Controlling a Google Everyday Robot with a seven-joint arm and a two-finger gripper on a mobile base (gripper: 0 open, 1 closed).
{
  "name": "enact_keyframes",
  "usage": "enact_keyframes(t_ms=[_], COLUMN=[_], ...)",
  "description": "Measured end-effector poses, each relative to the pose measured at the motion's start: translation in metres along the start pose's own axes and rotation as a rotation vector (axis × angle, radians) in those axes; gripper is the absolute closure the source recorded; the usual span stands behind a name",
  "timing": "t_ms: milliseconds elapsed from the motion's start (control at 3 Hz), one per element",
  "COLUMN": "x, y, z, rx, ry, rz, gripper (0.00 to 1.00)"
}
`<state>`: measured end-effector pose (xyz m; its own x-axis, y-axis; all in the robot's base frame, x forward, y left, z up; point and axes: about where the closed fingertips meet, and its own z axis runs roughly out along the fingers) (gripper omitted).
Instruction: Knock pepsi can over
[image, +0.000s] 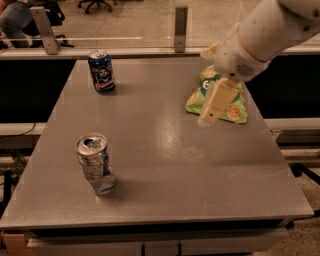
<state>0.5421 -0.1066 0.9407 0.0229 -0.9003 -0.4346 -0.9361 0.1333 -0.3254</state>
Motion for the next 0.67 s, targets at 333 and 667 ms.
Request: enact_keyframes(t_ms=[333,667], x=[-0.0468,-0.0561], y=[-0.0213,-0.0309], z=[0.0356,0.0357], rx=[0.037,0.075], ry=[-0.167,-0.195], rz=[-0.012,-0.011], gripper=[0.00,0.00])
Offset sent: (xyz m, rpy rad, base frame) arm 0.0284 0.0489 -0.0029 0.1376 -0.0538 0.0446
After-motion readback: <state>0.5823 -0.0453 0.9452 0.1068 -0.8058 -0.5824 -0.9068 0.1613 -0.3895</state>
